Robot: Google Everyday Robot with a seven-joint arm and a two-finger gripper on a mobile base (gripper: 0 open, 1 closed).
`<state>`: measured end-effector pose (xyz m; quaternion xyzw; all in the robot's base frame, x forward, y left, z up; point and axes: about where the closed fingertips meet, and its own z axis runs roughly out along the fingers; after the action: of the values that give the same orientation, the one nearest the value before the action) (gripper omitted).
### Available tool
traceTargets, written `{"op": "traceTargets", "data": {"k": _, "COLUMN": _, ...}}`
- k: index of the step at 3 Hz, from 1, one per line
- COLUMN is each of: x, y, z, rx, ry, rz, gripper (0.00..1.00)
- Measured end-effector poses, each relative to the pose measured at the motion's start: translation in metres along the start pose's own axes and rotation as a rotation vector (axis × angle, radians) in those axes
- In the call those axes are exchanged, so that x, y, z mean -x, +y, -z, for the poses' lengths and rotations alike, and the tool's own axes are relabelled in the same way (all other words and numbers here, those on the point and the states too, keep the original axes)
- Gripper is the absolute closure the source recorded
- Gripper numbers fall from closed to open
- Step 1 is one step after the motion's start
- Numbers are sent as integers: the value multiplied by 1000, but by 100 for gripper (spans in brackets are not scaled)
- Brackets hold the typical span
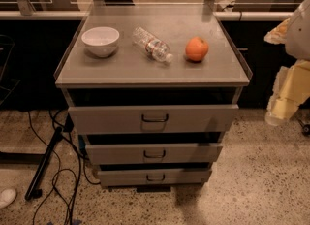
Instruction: Open bottom drawer
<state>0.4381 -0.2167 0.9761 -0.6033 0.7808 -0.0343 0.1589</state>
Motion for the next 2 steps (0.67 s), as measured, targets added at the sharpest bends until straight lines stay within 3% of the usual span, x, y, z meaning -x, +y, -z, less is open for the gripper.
{"op": "traceTargets", "data": {"k": 1, "x": 0, "y": 0, "z": 0, "rx": 0, "ry": 0, "rz": 0, "gripper": 0}}
{"op": "traceTargets", "data": {"k": 2, "x": -1, "y": 10, "z": -22, "rx": 16, "ry": -15, "rz": -11, "gripper": 0}}
